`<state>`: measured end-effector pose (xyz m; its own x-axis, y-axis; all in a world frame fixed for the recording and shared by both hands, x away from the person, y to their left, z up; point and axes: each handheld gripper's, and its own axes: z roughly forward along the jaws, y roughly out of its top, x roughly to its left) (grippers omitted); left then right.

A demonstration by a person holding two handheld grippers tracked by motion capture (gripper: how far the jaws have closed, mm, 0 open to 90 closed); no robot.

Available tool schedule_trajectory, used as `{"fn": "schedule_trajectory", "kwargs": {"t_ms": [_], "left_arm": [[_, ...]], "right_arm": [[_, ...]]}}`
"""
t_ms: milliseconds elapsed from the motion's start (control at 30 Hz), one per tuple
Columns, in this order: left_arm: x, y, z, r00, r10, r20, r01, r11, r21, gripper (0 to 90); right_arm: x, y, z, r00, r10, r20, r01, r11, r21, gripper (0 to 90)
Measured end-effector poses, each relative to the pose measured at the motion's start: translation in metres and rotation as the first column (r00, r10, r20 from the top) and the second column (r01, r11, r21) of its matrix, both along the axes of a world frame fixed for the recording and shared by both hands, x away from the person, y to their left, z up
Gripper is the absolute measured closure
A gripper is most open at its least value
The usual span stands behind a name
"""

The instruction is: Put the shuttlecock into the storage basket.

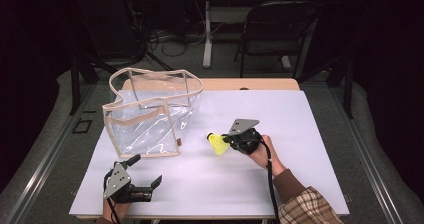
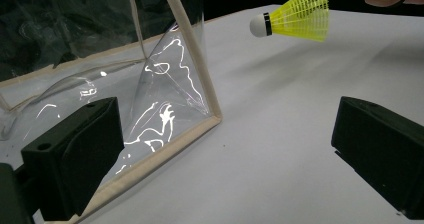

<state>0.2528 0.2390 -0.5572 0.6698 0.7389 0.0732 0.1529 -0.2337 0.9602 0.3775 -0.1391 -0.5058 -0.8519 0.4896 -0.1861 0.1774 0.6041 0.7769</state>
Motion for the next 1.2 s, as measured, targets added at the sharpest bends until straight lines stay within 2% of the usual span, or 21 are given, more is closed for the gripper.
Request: {"fn": "schedule_trajectory", "kwargs": {"t_ms": [633,1200], "left_arm": [[0.0,0.0,0.0,1.0,0.002,0.003,-0.002,1.0,0.0,0.2],[0.0,0.0,0.0,1.0,0.004,0.006,-0.004,1.0,-0.004,0.2]], "right_arm": [[0.004,-0.006,0.029,0.9995,-0.015,0.029,0.015,1.0,0.015,90.0],[0.007,-0.007,0.048,0.9989,-0.025,0.04,0.024,1.0,0.019,90.0]]}}
